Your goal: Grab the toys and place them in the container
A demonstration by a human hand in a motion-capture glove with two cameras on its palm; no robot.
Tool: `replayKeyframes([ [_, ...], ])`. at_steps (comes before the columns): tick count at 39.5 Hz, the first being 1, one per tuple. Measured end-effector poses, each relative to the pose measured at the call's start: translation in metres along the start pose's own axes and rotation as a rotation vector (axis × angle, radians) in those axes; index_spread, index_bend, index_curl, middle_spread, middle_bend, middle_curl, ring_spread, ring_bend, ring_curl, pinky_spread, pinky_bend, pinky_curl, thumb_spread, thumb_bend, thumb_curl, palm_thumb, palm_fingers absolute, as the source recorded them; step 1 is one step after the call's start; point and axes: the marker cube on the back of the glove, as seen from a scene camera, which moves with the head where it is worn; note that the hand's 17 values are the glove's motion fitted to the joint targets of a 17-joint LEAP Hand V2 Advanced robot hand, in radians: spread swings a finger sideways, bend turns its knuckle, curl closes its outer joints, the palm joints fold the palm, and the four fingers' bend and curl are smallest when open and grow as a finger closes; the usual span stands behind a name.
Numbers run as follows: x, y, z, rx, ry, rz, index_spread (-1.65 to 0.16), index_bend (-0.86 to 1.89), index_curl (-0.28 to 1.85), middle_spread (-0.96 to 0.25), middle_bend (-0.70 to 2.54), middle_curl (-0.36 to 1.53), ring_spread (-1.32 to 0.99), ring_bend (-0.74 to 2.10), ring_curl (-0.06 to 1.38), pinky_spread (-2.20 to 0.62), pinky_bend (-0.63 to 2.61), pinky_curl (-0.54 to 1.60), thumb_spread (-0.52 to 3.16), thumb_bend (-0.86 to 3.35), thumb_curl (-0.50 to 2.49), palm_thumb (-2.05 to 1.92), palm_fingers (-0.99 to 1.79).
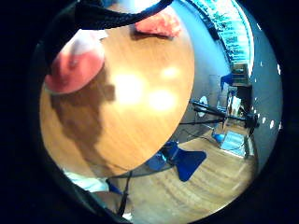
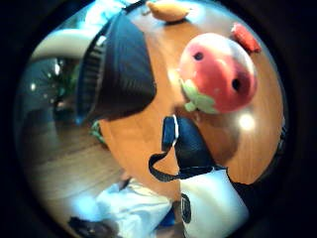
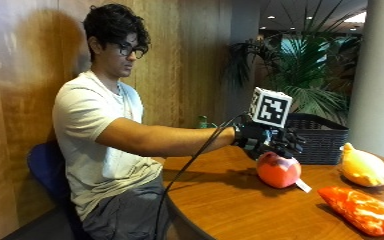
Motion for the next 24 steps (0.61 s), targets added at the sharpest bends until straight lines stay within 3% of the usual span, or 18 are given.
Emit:
replayKeyframes([
  [12, -0.020, -0.045, 0.069, -0.179, -0.156, -0.027, -0.27, -0.07, 0.07, 0.02, 0.08, 0.18, -0.01, 0.30, 0.30, -0.01, 1.16, 0.43, 1.32, 0.08, 0.37, 0.23, -0.39],
  [18, -0.018, -0.045, 0.060, -0.048, -0.253, 0.007, -0.32, 0.22, 0.14, -0.02, 0.20, 0.21, -0.05, 0.40, 0.34, -0.05, 1.00, 0.40, 1.41, 0.23, 0.45, 0.48, 0.06],
  [20, -0.014, -0.044, 0.052, 0.035, -0.289, 0.022, -0.32, 0.24, 0.14, -0.06, 0.27, 0.23, -0.15, 0.55, 0.34, -0.14, 0.94, 0.35, 1.44, 0.27, 0.47, 0.54, 0.41],
  [21, -0.012, -0.043, 0.048, 0.064, -0.308, 0.027, -0.32, 0.21, 0.14, -0.05, 0.22, 0.22, -0.13, 0.49, 0.31, -0.12, 0.91, 0.33, 1.44, 0.27, 0.47, 0.54, 0.22],
  [22, -0.011, -0.042, 0.045, 0.085, -0.330, 0.029, -0.31, 0.23, 0.17, -0.09, 0.33, 0.26, -0.21, 0.65, 0.40, -0.21, 0.98, 0.37, 1.37, 0.29, 0.52, 0.64, 0.62],
  [24, -0.008, -0.039, 0.036, 0.125, -0.377, 0.029, -0.32, 0.23, 0.13, -0.13, 0.38, 0.26, -0.27, 0.71, 0.36, -0.27, 0.96, 0.31, 1.27, 0.30, 0.56, 0.70, 0.88],
])
